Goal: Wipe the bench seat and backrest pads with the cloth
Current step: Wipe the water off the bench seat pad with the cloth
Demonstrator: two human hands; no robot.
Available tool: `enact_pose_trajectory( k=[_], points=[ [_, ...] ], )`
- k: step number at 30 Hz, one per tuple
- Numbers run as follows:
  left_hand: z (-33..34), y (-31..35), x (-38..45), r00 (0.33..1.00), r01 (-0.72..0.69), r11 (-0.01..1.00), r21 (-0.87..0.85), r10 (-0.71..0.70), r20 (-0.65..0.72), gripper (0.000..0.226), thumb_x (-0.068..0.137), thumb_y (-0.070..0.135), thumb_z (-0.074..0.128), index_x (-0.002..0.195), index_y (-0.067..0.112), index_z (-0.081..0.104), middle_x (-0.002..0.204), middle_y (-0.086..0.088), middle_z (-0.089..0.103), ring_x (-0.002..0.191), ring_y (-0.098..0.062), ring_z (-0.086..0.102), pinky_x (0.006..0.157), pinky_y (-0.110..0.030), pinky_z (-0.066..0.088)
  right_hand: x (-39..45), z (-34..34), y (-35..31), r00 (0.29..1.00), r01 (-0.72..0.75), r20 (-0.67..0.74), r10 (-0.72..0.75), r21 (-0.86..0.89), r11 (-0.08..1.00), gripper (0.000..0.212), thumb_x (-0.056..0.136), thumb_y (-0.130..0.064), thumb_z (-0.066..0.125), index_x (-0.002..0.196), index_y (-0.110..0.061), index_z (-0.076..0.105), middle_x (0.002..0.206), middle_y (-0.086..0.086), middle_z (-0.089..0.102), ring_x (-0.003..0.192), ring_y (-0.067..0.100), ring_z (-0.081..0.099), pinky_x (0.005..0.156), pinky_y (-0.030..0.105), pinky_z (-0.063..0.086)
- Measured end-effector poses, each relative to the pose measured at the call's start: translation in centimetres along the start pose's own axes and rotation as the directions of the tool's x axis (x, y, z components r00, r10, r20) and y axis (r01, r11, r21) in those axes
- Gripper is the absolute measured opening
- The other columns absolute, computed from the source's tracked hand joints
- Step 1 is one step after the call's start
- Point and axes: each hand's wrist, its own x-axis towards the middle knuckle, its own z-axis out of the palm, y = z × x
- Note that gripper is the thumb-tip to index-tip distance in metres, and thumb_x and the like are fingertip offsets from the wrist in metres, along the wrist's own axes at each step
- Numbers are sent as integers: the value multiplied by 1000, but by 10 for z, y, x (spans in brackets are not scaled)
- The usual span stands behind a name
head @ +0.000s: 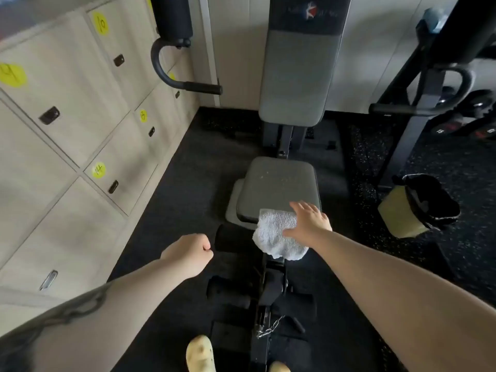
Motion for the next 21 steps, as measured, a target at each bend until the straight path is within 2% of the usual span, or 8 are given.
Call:
enact_pose_trajectory(
  k=[4,6,10,12,14,16,18,21],
  points=[
    [4,10,15,999,-29,999,-24,29,37,29,97,32,43,123,28,55,111,9,63,91,-11,61,82,-31,53,7,16,-7,999,11,50,-10,-26,1000,75,86,-46,66,147,-20,31,146,-2,42,138,21,34,115,37,23],
    [10,15,17,997,-34,999,-40,37,74,31,96,32,44,125,29,54,113,10,62,92,-10,61,82,-30,53,9,18,-9,1000,12,18,-10,-89,996,66,86,-51,63,139,-19,41,135,0,51,129,22,43,110,35,29],
    [11,19,19,993,-56,998,-25,58,102,31,96,32,44,125,30,53,114,9,61,94,-11,61,85,-32,52,8,2,-5,998,-23,-64,19,-60,998,31,95,-33,58,121,-16,61,112,2,65,103,23,59,89,35,48],
    [2,20,20,994,-56,998,-14,57,91,28,96,32,44,122,29,54,113,8,62,93,-12,61,85,-33,53,7,-17,-4,998,-22,-66,17,-65,998,24,97,-28,55,113,-16,67,102,4,69,90,23,64,77,33,53],
    [-9,23,19,996,-56,998,4,55,75,21,96,30,44,113,28,57,110,5,65,92,-15,63,84,-35,54,3,-40,-7,993,8,-118,-19,-98,995,24,98,-29,51,112,-15,66,101,4,68,88,24,64,73,32,52],
    [-24,28,18,997,-64,998,0,64,34,17,96,30,45,106,27,58,111,3,65,91,-16,62,80,-35,53,-2,-64,-12,972,53,-229,-60,-37,998,25,99,-27,47,115,-14,61,102,1,64,88,24,60,69,31,46],
    [-41,35,17,996,-87,996,-27,87,-18,25,96,30,46,118,25,57,116,4,62,92,-14,59,78,-31,50,-12,-85,-19,950,133,-285,-124,13,991,23,99,-25,46,116,-15,58,99,-3,57,83,20,55,66,30,40],
    [-65,48,18,977,-184,976,-114,168,-132,42,93,29,53,134,24,47,133,2,53,110,-15,56,86,-31,48,-25,-103,-29,939,239,-255,-229,10,971,22,99,-26,46,116,-18,57,101,-1,62,82,20,57,65,31,45]
  ],
)
